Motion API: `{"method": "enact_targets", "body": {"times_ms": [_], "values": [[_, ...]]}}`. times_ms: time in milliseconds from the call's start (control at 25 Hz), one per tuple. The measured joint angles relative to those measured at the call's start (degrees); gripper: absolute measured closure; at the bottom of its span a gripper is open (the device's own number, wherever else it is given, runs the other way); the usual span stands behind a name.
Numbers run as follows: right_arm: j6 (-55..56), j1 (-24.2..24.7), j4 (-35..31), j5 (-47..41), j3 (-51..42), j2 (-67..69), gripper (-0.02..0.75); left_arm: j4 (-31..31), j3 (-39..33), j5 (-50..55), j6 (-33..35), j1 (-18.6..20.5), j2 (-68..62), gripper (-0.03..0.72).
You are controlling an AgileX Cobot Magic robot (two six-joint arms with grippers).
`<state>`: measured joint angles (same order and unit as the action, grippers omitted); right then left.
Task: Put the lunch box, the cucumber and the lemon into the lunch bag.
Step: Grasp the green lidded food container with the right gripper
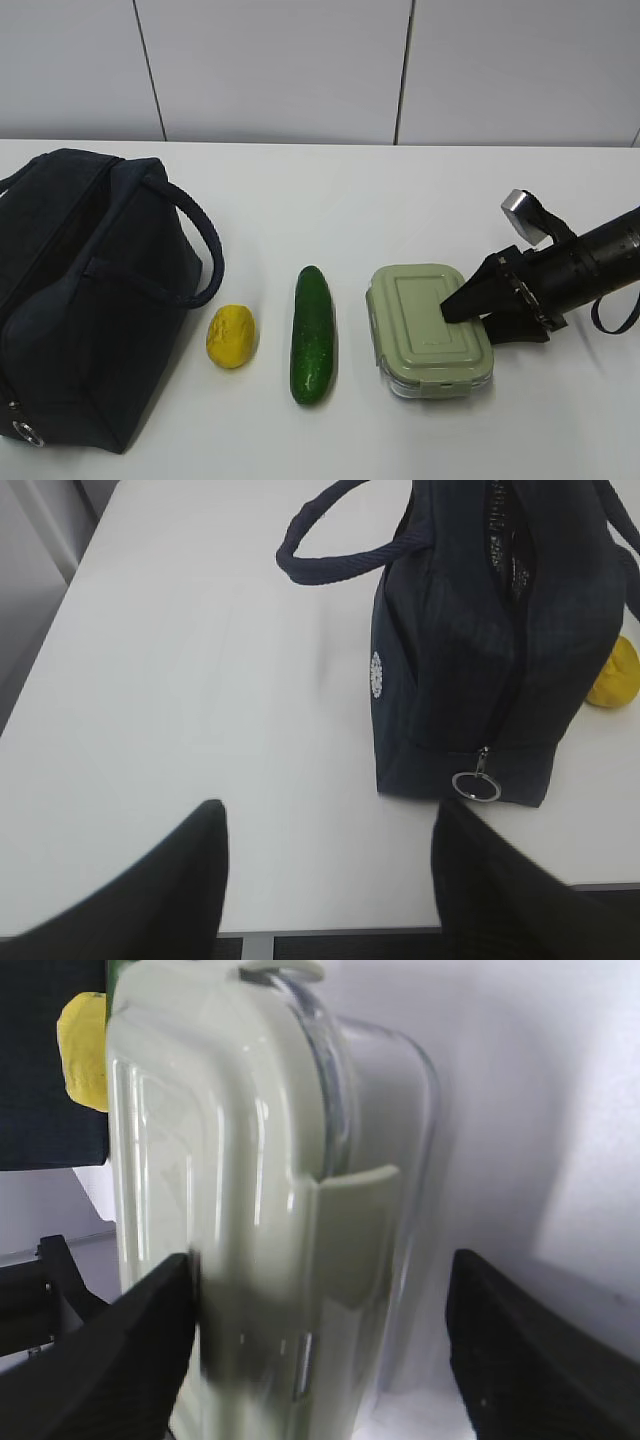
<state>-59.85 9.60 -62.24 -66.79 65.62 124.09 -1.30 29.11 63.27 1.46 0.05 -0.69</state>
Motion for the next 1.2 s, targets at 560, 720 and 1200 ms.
{"method": "enact_targets", "body": {"times_ms": [560,720,1200], "values": [[0.61,0.0,-0.26,-0.61,0.0,0.0,0.26,0.0,0.0,0.0,0.0,0.0,0.0,0.241],[0.83,0.0,-0.26,-0.7,0.0,0.0,0.267,0.0,0.0,0.0,0.0,0.0,0.0,0.241],[0.93,0.0,-0.31,-0.82,0.0,0.0,0.275,0.0,0.0,0.0,0.0,0.0,0.0,0.241]]}}
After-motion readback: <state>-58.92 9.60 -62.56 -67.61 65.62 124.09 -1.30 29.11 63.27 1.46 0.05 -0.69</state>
